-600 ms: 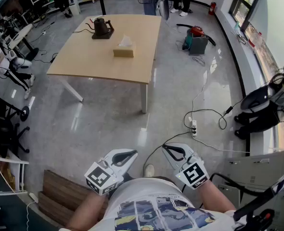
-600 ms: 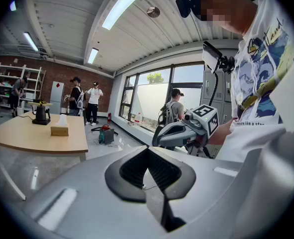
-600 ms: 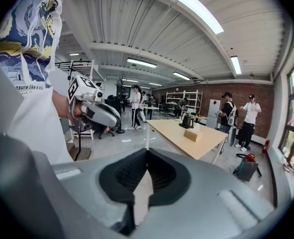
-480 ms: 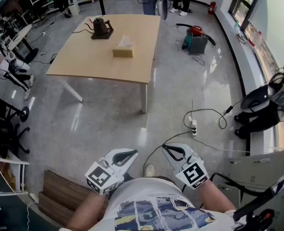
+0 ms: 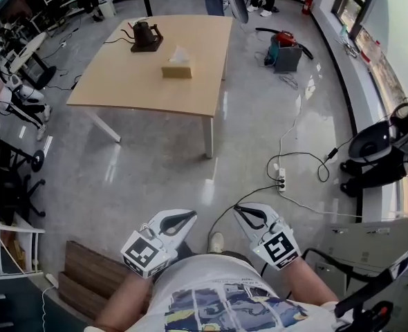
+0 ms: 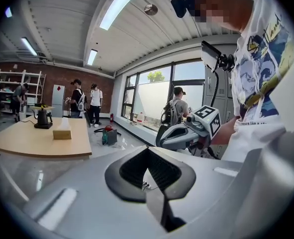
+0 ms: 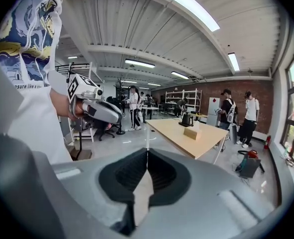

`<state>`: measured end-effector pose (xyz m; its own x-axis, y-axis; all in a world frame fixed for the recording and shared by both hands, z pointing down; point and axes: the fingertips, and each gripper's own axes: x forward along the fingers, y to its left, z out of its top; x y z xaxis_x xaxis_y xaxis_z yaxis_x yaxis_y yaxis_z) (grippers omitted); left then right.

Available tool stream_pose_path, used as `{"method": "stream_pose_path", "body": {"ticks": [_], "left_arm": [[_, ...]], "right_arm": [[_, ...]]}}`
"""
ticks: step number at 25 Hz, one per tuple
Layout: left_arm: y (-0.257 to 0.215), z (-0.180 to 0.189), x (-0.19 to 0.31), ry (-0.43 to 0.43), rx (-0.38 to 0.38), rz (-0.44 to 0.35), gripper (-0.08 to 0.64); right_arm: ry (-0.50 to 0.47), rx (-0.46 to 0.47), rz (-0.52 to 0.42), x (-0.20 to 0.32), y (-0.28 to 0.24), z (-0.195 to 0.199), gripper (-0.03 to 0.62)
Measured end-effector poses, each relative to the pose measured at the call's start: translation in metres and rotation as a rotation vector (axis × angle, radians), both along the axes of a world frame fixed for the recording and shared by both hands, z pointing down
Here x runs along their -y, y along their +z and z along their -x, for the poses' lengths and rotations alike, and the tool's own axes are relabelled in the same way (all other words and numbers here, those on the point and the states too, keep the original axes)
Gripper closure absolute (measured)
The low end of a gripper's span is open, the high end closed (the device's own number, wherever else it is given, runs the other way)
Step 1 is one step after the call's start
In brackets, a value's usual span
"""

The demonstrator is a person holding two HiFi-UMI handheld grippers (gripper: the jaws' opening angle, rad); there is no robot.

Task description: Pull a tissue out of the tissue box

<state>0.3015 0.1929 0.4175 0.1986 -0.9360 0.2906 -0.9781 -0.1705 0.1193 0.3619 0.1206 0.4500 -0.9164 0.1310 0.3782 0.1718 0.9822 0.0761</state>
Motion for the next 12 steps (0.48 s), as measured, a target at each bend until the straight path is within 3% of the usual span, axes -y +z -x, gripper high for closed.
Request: {"method": "stream_pose_path", "body": {"ticks": [5, 12], "left_arm": [[0.004, 0.023, -0.001, -0.032, -0.029, 0.009, 0.554], [0.001, 0.069, 0.021, 0.034, -0.056, -0.012, 0.554]], "right_arm": [[-0.025, -0.004, 0.018, -0.005, 0.002, 0.023, 0.588], [0.011, -0.011, 0.014, 0.005, -0.01, 0.072, 0.588]]}}
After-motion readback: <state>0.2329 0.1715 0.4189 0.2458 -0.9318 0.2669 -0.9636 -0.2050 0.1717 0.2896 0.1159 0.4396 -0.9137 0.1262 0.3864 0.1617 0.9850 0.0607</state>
